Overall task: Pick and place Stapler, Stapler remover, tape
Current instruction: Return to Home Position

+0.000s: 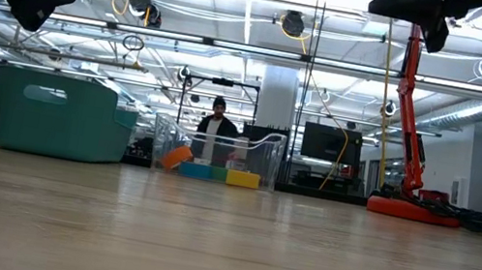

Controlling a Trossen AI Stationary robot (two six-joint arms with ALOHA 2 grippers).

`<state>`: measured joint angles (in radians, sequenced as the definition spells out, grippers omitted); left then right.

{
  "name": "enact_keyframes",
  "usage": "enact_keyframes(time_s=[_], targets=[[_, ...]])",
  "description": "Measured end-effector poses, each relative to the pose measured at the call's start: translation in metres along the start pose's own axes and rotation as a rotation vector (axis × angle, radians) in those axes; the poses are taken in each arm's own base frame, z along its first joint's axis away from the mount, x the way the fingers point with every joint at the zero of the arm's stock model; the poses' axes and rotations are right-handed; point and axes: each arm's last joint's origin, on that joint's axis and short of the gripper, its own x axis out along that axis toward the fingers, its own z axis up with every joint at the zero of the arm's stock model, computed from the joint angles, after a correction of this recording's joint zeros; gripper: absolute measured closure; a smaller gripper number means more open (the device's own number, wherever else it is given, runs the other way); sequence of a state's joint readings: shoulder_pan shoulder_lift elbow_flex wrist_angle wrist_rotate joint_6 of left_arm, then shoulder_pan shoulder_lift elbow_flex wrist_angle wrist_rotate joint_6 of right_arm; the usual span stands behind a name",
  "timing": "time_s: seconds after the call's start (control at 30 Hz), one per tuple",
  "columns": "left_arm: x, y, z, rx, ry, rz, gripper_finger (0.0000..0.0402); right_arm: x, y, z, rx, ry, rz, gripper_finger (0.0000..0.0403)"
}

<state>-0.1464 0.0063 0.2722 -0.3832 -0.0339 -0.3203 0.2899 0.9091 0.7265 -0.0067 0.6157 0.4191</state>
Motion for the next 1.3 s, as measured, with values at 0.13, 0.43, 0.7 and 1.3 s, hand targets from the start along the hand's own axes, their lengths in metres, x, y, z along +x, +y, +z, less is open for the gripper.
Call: enact_keyframes(time_s=[0.13, 0.43, 0.7, 1.3], targets=[[0.0, 0.0, 0.0, 0.001, 0.0, 0.0, 0.0135, -0.009, -0.016, 0.008, -0.01, 0.031, 0.038, 0.0403], [0.0, 0.0, 0.0, 0.0, 0.001, -0.002, 0.0135, -0.032, -0.04, 0.016, -0.02, 0.044, 0.005, 0.0403], [0.0, -0.001, 0.004, 0.047, -0.047, 0.006, 0.0135, -0.051, -0.052, 0.013, -0.012, 0.082, -0.013, 0.0403], [0.0, 0.001, 0.005, 0.084, -0.061, 0.057, 0.0135, -0.057, -0.081, -0.052, 0.159, -0.118, 0.071, 0.0403]])
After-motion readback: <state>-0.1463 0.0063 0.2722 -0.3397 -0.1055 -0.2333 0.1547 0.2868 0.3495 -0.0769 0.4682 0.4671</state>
